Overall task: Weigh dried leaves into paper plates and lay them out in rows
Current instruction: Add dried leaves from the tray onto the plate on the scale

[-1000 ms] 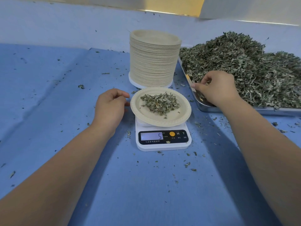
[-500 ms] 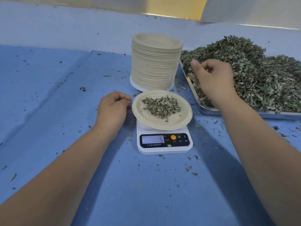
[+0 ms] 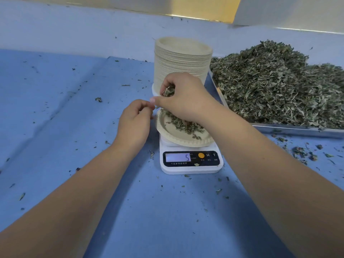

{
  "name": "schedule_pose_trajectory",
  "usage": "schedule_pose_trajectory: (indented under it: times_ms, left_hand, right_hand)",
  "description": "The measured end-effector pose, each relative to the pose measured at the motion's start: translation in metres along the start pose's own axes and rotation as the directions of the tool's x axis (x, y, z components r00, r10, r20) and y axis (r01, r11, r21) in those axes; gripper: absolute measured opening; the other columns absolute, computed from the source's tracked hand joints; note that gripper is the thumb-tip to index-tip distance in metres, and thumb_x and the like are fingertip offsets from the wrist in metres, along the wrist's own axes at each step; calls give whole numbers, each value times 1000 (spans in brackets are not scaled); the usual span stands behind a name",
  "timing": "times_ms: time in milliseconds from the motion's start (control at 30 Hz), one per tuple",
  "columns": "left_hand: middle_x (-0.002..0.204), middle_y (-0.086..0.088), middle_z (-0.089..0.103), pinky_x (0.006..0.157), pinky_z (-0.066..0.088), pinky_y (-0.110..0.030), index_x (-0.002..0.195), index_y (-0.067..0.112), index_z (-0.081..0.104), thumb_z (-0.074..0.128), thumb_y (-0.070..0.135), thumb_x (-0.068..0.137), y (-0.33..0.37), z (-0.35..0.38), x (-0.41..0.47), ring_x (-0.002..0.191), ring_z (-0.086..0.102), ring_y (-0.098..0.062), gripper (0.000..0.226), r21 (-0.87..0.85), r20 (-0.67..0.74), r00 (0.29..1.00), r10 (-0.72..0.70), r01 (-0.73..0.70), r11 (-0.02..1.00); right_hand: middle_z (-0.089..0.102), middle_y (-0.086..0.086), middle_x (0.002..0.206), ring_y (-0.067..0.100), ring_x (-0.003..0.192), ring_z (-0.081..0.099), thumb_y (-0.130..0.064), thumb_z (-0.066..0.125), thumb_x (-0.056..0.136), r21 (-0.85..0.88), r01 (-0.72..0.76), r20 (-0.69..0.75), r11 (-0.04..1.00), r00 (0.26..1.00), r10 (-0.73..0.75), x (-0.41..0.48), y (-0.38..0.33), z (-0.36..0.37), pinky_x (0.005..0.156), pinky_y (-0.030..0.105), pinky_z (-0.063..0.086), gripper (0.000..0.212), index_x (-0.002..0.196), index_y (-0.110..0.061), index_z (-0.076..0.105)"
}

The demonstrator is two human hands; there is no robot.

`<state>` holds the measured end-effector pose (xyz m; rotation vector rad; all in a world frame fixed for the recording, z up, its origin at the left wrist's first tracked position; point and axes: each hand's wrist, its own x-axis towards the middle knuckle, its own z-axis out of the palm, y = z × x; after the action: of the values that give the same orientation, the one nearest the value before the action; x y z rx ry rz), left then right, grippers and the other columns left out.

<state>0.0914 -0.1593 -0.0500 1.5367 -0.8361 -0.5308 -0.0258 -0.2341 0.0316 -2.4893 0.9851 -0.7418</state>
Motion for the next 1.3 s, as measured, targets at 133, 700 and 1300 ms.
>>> schedule_pose_trajectory:
  times_ms: [133,700,1300]
  left_hand:
    - [90,7,69,78,53,-41,92,36,67,46,30,85,-2,3,0,84,63,-16,22,27,12,999,49,-50,998]
    - [99,31,65,80,38,-7,107,34,67,42,37,85,4,4,-13,101,54,15,33,146,122,960,251,-267,953]
    - [101,17,73,88,52,-24,110,51,69,41,24,86,6,6,-16,99,65,-3,46,110,213,946,244,-271,956]
  right_hand:
    - [68,-2,94,21,80,69,-34,80,84,-34,-24,67,999,997,27,3,-4,1,69,28,53,25,97,-16,69]
    - [54,-3,74,15,67,46,-17,53,82,79,-231,208,970,955,211,5,4,-8,61,29,37,14,87,-7,63]
    - [64,-7,86,12,78,58,-51,75,85,-227,-67,151,972,983,103,-13,15,-28,63,26,43,34,106,-25,75]
